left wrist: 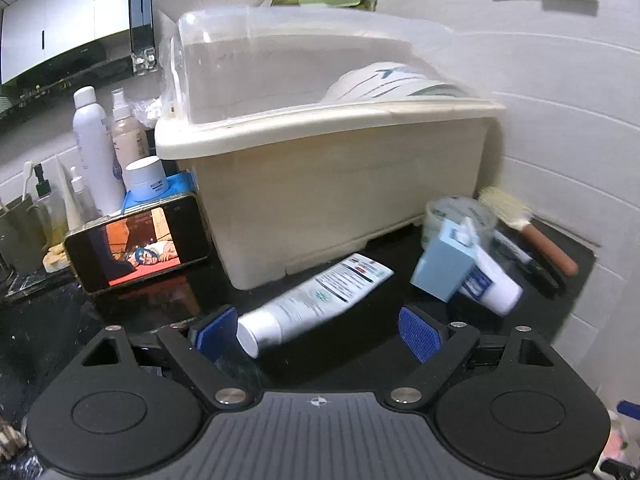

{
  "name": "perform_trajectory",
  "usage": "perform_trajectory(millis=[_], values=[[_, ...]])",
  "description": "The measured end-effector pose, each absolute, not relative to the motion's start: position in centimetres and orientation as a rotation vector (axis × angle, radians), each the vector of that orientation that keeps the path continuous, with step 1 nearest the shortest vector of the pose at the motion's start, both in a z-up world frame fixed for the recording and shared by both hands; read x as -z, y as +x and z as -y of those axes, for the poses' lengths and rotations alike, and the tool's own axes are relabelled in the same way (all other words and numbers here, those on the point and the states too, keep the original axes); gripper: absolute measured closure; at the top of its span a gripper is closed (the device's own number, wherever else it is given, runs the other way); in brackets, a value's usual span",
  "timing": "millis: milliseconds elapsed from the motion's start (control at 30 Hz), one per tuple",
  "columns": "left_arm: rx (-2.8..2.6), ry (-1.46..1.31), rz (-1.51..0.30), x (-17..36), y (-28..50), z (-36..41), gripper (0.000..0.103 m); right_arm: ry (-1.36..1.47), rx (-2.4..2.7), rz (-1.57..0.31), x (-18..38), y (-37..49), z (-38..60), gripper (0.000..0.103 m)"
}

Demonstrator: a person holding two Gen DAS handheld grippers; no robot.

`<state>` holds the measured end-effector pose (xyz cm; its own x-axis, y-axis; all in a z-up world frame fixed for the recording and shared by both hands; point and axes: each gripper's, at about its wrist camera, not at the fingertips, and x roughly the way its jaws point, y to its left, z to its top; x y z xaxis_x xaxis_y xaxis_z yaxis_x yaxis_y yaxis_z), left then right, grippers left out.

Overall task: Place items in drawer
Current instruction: 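Raise the left tool toward the toothpaste tube on the countertop, then close the left gripper on the white toothpaste tube and lift it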

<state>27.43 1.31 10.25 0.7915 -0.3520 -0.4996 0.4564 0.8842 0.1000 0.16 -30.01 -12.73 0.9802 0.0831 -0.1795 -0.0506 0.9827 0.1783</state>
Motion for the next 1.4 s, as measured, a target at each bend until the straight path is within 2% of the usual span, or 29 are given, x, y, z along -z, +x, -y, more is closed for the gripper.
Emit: perform_trajectory(millis=[567,600,633,700,767,1067,1167,1400], values=[[0.403,0.266,-0.670,-7.8,35.1,1.5,0.015,0.198,-0.078,-0.216,13.1,0.5,30.2,0.000],[0.400,0.266,-0.680,-7.6,35.4,1.5,0.017,0.201,-0.080,-0.218,13.1,0.5,30.3,0.000],[0.401,0.262,-0.690,-7.5,35.5,1.5,0.024,0.203,-0.080,-0.219,13.1,0.6,30.3,0.000],[0.397,0.241,-0.702,-7.4,35.6,1.4,0.027,0.209,-0.079,-0.222,13.1,0.6,30.4,0.000],[0.422,0.209,-0.711,-7.6,35.4,1.1,0.037,0.214,-0.078,-0.224,13.2,0.6,30.5,0.000],[0.490,0.179,-0.765,-8.2,32.9,0.6,0.064,0.222,-0.074,-0.227,13.2,0.6,30.6,0.000],[0.517,0.177,-0.782,-8.3,31.7,0.5,0.069,0.217,-0.073,-0.225,13.1,0.5,30.5,0.000],[0.540,0.173,-0.789,-7.9,28.7,0.9,0.070,0.193,-0.073,-0.227,13.0,0.5,30.1,0.000]])
